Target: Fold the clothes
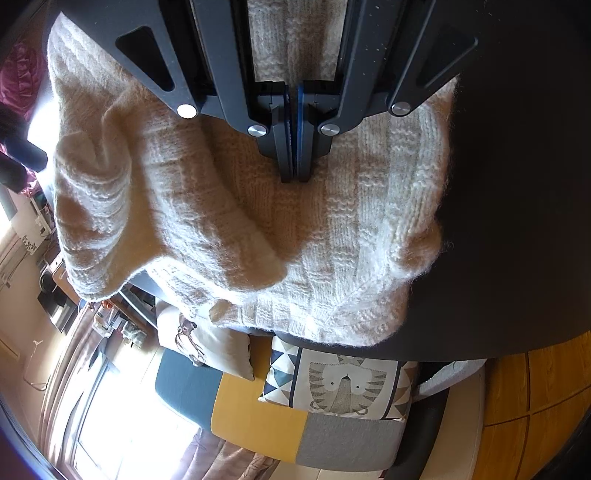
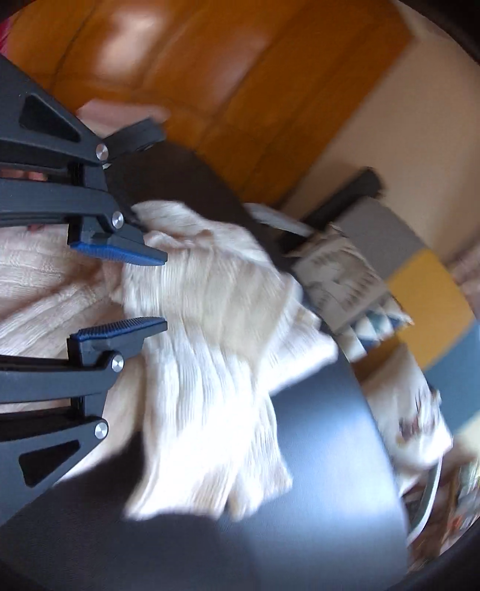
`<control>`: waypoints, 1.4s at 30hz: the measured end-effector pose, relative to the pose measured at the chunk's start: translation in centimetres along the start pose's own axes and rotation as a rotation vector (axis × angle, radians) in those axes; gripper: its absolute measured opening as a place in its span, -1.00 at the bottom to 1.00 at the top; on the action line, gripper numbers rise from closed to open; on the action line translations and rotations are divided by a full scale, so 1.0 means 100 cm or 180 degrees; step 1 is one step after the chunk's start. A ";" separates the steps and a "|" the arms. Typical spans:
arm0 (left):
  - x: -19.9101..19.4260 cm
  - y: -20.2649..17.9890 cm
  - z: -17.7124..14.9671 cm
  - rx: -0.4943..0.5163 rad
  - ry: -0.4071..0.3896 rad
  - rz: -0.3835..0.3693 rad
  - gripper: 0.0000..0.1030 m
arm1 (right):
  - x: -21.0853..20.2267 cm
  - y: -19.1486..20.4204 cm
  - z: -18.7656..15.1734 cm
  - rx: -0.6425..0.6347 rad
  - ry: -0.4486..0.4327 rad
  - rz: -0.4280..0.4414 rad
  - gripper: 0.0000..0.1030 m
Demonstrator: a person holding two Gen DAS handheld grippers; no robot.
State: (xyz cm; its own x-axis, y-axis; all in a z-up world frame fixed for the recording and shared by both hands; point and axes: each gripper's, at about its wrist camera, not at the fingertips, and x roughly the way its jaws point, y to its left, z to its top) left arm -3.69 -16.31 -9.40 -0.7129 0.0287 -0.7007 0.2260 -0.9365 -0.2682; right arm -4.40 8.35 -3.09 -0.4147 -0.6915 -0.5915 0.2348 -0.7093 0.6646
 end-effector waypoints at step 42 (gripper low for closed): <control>0.000 -0.009 -0.002 0.0115 -0.0001 0.0142 -0.96 | -0.099 -0.197 0.132 0.0773 -0.0397 -0.0805 -0.87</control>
State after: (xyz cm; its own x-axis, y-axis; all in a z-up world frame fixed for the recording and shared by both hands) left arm -3.76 -15.40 -9.28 -0.7028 -0.0136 -0.7113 0.2335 -0.9488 -0.2126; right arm -16.57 30.97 -4.32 -0.5402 -0.4660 -0.7007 -0.0981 -0.7922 0.6024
